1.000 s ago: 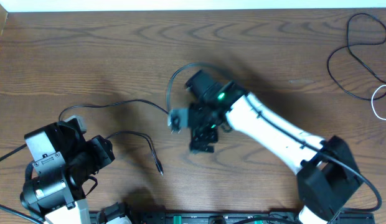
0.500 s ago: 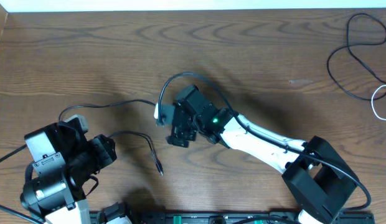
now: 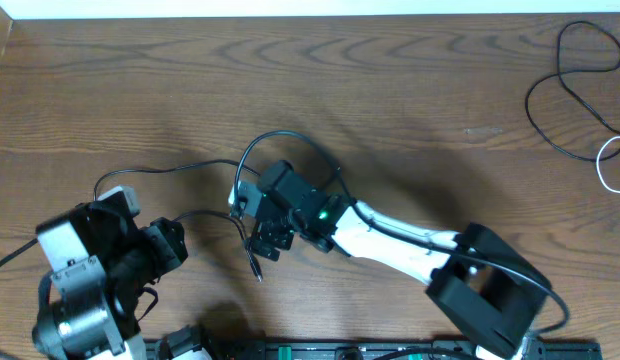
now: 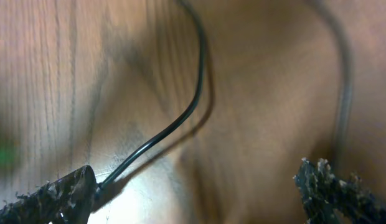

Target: Untangle cables

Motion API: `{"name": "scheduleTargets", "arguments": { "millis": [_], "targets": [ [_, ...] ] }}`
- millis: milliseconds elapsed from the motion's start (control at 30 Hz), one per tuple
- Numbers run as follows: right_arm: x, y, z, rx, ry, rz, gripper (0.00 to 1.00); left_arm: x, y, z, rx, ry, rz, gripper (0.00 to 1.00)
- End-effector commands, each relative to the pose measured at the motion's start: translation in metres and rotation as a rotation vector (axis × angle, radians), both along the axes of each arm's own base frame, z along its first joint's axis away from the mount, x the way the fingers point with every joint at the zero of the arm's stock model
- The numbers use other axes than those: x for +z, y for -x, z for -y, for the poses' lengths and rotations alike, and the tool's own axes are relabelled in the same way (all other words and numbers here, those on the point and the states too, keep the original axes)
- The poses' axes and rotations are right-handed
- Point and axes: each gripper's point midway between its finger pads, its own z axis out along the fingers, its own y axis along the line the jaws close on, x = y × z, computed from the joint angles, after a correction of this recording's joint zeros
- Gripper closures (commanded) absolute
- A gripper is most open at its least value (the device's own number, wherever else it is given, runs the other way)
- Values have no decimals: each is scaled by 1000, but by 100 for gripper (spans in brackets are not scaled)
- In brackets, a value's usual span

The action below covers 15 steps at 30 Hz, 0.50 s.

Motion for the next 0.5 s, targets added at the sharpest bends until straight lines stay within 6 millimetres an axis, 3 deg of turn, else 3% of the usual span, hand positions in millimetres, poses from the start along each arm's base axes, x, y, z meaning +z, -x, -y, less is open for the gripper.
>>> {"name": "scheduleTargets", "arguments": {
  "millis": [0, 300, 467],
  "targets": [
    [-15, 10, -5, -7, 10, -42, 1, 27, 5, 0, -1, -55, 83, 49],
    [-36, 17, -5, 5, 45, -65, 1, 67, 31, 9, 9, -97, 148, 48],
    [-36, 16, -7, -8, 35, -71, 1, 64, 40, 9, 27, -103, 113, 48]
  ]
}}
